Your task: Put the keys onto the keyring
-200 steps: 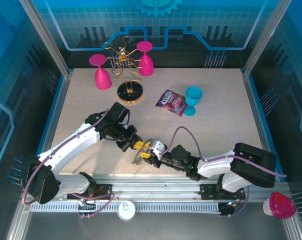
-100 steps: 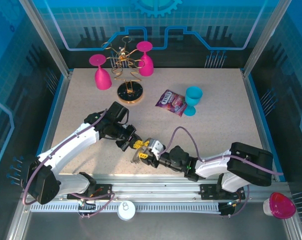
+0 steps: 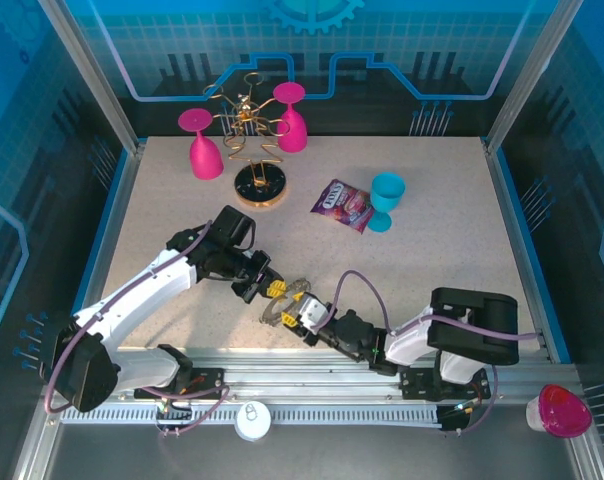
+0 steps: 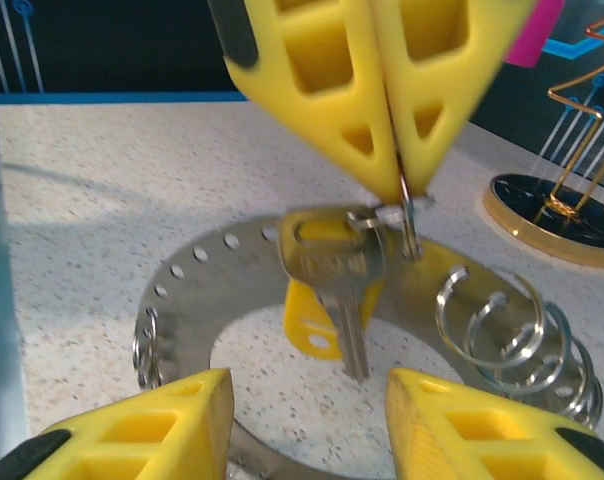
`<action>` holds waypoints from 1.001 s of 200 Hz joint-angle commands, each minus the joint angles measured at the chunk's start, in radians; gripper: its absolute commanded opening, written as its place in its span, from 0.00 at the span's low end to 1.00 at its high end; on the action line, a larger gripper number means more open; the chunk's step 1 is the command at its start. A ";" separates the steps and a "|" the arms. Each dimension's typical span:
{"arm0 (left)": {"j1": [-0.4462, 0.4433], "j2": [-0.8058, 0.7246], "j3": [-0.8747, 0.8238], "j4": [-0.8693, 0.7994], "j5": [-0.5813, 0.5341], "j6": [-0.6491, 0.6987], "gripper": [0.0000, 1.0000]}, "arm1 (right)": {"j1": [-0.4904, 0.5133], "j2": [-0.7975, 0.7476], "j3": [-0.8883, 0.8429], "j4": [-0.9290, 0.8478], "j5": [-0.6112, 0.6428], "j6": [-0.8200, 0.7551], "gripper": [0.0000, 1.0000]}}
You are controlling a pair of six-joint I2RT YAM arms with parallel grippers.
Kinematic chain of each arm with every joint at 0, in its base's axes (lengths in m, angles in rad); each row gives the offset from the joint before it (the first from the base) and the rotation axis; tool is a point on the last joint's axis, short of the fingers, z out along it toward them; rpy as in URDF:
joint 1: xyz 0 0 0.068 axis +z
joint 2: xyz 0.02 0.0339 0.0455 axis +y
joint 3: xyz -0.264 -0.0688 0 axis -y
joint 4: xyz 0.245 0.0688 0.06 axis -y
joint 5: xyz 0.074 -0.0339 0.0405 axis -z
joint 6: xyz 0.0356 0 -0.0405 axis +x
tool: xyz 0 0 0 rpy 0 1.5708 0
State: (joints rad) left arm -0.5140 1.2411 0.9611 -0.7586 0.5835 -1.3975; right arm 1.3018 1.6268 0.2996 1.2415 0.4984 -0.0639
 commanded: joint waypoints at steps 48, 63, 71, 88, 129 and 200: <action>0.008 -0.037 -0.007 0.010 0.045 -0.031 0.00 | 0.013 0.096 0.071 0.176 0.052 -0.054 0.51; 0.007 -0.038 -0.008 0.011 0.048 -0.031 0.00 | 0.009 0.111 0.091 0.180 0.063 -0.056 0.52; 0.007 -0.039 -0.009 0.012 0.049 -0.030 0.00 | 0.006 0.118 0.100 0.182 0.073 -0.056 0.52; 0.007 -0.047 -0.014 0.012 0.049 -0.032 0.00 | 0.001 0.126 0.116 0.181 0.088 -0.056 0.50; 0.010 -0.051 -0.016 0.017 0.053 -0.034 0.00 | -0.004 0.122 0.098 0.182 0.094 -0.061 0.29; 0.020 -0.055 -0.022 0.029 0.053 -0.038 0.00 | -0.009 0.016 -0.009 0.093 0.068 -0.044 0.05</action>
State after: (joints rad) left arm -0.5056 1.2140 0.9443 -0.7498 0.5854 -1.4155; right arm 1.2991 1.6917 0.3058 1.3640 0.5686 -0.1204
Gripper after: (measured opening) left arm 0.052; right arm 0.177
